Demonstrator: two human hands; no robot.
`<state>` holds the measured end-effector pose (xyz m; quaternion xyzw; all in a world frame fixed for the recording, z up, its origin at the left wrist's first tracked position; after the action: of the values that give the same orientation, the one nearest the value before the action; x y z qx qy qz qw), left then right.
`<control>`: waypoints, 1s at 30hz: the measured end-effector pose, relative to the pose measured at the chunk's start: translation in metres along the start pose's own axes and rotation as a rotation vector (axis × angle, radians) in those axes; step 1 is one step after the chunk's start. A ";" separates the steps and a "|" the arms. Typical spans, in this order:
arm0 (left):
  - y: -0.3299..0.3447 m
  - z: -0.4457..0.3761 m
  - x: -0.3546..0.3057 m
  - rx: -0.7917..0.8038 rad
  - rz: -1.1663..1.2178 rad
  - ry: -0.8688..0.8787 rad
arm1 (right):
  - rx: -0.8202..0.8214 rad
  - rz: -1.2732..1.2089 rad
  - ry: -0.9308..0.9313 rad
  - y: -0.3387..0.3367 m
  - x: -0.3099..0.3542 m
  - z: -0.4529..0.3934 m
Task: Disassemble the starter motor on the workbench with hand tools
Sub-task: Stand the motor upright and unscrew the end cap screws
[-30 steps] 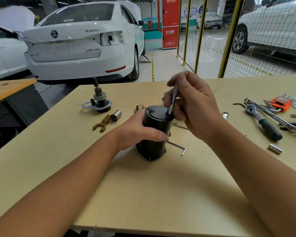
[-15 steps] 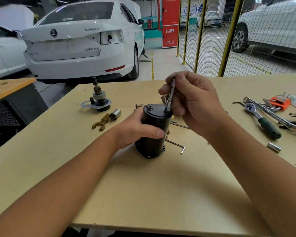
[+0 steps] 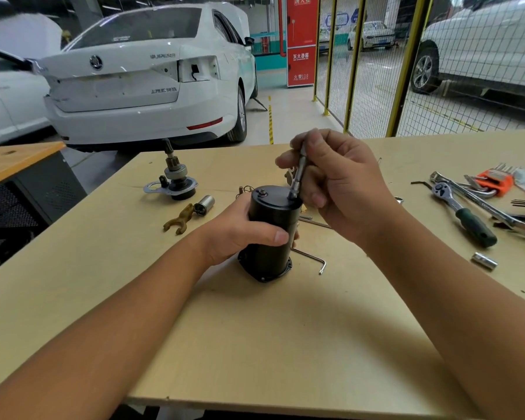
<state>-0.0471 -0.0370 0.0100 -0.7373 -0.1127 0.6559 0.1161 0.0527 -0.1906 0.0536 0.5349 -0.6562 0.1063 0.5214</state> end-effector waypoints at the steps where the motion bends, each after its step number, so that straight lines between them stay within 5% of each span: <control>1: 0.000 0.000 0.000 -0.002 0.002 -0.001 | 0.007 -0.003 0.006 0.000 0.000 0.000; 30: 0.000 0.002 -0.001 0.011 0.017 -0.005 | -0.016 0.023 0.002 0.000 0.000 0.000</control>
<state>-0.0488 -0.0373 0.0110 -0.7360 -0.1030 0.6593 0.1144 0.0521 -0.1906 0.0535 0.5230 -0.6626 0.1075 0.5252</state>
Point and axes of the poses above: each hand's wrist, its own z-axis away from the middle knuckle, its own y-axis out of the palm, x = y × z, the point moved 1 cm from there along -z, towards the middle knuckle, and after that the axes turned 9 degrees about -z, right-handed, at the moved point
